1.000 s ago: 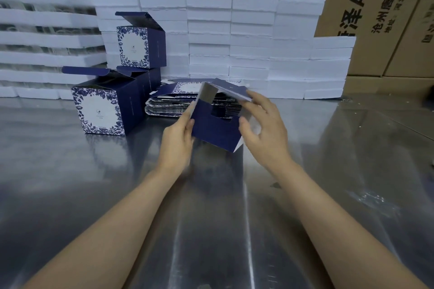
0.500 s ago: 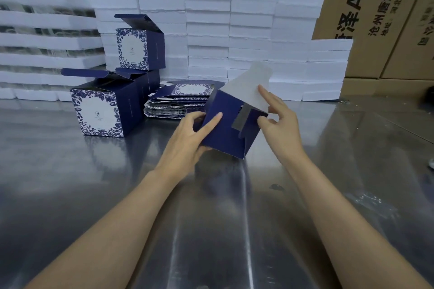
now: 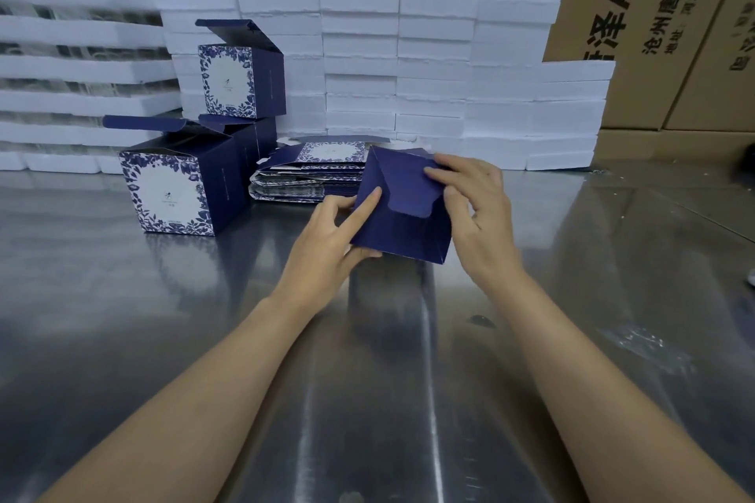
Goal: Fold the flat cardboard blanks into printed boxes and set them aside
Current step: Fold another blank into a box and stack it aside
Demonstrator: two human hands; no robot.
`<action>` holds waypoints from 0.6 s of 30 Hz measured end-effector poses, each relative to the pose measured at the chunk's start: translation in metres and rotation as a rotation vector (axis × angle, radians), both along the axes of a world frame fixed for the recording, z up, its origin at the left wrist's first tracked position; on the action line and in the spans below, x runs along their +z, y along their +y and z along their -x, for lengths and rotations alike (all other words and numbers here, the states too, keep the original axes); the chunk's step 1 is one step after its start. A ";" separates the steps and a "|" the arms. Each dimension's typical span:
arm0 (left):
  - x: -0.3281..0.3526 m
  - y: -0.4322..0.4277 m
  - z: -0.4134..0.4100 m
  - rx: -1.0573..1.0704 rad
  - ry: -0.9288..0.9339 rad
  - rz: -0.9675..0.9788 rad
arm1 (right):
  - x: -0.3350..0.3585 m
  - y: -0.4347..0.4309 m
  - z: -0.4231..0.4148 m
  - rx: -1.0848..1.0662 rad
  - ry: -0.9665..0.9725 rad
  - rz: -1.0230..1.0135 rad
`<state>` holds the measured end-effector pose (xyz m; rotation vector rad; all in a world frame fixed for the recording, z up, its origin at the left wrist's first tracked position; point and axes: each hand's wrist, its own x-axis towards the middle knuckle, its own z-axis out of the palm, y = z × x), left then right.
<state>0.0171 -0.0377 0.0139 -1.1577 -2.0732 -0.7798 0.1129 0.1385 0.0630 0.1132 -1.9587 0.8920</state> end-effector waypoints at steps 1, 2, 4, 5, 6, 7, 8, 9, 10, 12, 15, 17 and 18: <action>0.001 0.000 0.000 -0.006 -0.007 -0.009 | -0.001 -0.001 0.001 0.016 -0.020 -0.007; 0.001 0.000 -0.001 -0.013 -0.009 -0.021 | -0.003 -0.002 0.002 0.017 -0.034 -0.020; 0.003 0.000 -0.003 -0.025 -0.012 -0.034 | -0.006 0.000 0.005 -0.029 -0.065 -0.076; 0.003 0.000 -0.004 -0.028 -0.016 -0.035 | -0.007 0.001 0.006 -0.051 -0.073 -0.104; 0.004 0.000 -0.004 -0.030 -0.021 -0.034 | -0.008 0.002 0.007 -0.069 -0.071 -0.118; 0.004 0.000 -0.005 -0.033 -0.030 -0.036 | -0.009 0.004 0.009 -0.089 -0.063 -0.123; 0.005 0.000 -0.006 -0.038 -0.036 -0.041 | -0.009 0.005 0.010 -0.111 -0.053 -0.130; 0.005 0.000 -0.006 -0.045 -0.035 -0.045 | -0.010 0.005 0.011 -0.139 -0.041 -0.144; 0.005 0.001 -0.007 -0.052 -0.029 -0.046 | -0.011 0.005 0.012 -0.167 -0.022 -0.163; 0.005 0.002 -0.009 -0.062 -0.012 -0.043 | -0.013 0.003 0.014 -0.209 0.015 -0.190; 0.005 0.003 -0.010 -0.065 0.007 -0.034 | -0.013 0.003 0.015 -0.248 0.034 -0.207; 0.006 0.003 -0.011 -0.064 0.016 -0.033 | -0.012 0.003 0.016 -0.269 0.033 -0.211; 0.007 0.004 -0.012 -0.067 0.015 -0.036 | -0.013 0.003 0.016 -0.278 0.032 -0.209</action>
